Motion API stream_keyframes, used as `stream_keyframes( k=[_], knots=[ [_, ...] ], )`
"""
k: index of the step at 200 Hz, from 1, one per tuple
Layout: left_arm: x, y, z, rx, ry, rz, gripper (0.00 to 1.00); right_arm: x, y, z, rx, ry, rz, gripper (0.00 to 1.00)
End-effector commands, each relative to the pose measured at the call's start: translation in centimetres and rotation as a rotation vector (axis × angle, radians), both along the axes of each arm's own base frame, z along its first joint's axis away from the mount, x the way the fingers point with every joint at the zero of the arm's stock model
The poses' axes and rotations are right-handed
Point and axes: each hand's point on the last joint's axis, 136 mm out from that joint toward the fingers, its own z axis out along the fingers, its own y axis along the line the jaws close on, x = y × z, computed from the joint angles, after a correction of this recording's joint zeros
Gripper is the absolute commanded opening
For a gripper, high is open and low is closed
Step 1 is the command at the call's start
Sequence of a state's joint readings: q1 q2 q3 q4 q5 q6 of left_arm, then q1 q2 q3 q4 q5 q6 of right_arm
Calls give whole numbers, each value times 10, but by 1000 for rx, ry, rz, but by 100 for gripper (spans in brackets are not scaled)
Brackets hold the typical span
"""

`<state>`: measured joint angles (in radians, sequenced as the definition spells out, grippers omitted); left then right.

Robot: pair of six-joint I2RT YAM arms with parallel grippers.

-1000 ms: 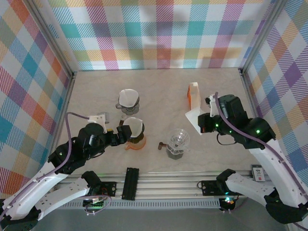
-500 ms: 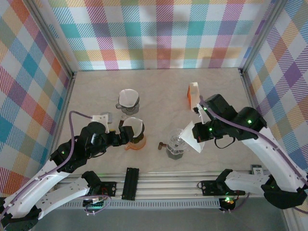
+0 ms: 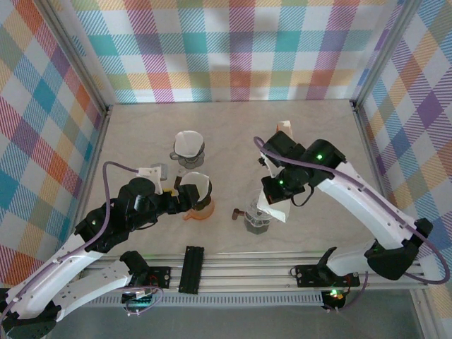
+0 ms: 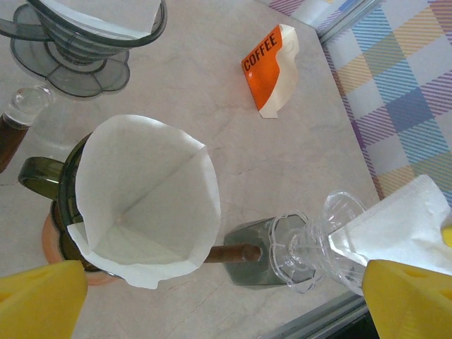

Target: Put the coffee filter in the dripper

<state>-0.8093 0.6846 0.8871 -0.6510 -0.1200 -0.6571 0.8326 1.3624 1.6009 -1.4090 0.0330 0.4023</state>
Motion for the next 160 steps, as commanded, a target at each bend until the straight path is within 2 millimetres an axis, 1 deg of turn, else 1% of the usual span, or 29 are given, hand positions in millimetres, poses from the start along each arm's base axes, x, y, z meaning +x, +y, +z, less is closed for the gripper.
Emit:
stream_keyframes(
  k=[1, 44, 84, 104, 127, 146, 160],
  knots=[
    [-1, -6, 0, 0, -10, -34, 100, 4, 13, 4, 29, -7, 37, 0],
    [-2, -9, -2, -6, -8, -46, 100, 11, 30, -13, 31, 29, 51, 1],
    [-1, -11, -3, -6, -2, -56, 100, 16, 37, -32, 37, 38, 38, 4],
    [-2, -13, -3, -8, 0, -62, 100, 17, 40, -39, 38, 43, 35, 7],
    [-1, -14, -2, -10, 3, -65, 100, 19, 38, -47, 27, 46, 21, 12],
    [-1, -15, -1, -15, 4, -65, 100, 20, 38, -47, 30, 33, 14, 15],
    [-1, -15, 0, -17, 3, -67, 100, 21, 38, -48, 34, 24, 8, 20]
  ],
)
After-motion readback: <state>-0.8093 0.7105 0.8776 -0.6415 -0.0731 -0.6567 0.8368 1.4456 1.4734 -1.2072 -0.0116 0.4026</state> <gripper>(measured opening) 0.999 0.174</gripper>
